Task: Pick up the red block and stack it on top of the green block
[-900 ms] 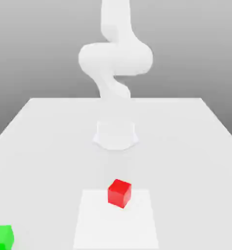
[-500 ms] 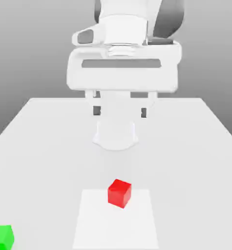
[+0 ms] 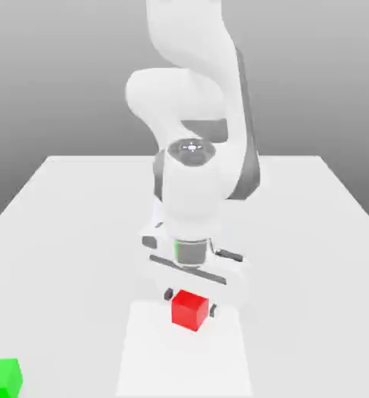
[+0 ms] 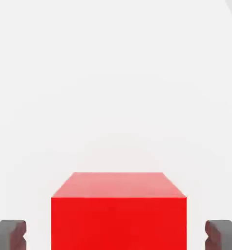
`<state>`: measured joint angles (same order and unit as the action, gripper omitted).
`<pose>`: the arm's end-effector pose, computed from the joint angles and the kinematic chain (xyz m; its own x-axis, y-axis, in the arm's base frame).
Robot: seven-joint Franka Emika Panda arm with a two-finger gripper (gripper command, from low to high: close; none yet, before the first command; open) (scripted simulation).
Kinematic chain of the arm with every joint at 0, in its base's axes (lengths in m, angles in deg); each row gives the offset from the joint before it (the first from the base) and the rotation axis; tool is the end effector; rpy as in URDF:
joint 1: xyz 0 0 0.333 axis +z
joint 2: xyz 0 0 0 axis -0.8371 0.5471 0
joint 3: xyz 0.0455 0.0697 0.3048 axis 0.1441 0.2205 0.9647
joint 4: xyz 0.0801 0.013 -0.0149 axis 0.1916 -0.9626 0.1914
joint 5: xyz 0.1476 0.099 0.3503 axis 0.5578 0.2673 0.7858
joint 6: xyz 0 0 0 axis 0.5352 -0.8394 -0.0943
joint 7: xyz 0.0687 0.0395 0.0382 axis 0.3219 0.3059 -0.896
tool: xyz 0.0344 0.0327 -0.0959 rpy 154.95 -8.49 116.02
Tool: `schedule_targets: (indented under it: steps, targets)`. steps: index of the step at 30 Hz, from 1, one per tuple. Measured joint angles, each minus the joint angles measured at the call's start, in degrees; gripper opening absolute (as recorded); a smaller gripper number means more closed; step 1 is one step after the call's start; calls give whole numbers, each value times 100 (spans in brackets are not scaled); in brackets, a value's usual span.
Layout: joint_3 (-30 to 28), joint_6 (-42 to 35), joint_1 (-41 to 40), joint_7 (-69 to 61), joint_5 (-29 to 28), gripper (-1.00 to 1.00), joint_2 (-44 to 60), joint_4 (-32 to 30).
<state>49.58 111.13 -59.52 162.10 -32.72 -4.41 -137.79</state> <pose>0.3449 0.0113 0.1459 0.2903 -0.9569 -0.0003 -0.9569 -0.2903 -0.0011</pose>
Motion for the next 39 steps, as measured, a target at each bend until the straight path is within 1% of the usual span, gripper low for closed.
schedule_targets:
  steps: [5,10,13,15,20,25,32,34,36,37,39]
  targets:
    - [-1,5,-2,14,-14,-100,-1,0]
    - [235,-757,-85,-352,506,-100,-899,-125]
    - [162,-1249,-30,-497,708,-100,-1402,-143]
    - [57,-1479,-185,-559,850,-100,-1340,153]
    - [-185,-1971,-694,-593,1071,-100,-834,1155]
    - [-512,-2448,-1109,-499,1118,-100,-263,2194]
    - [-1122,-3113,-1649,-290,1081,-100,555,3648]
    - [-1162,-2958,-1734,-313,1145,-100,899,3830]
    - [-1112,-2629,-1801,-374,1241,-100,1296,3893]
    - [-1091,-2513,-1820,-397,1275,100,1428,3908]
    - [-1091,-2512,-1820,-397,1275,100,1428,3908]
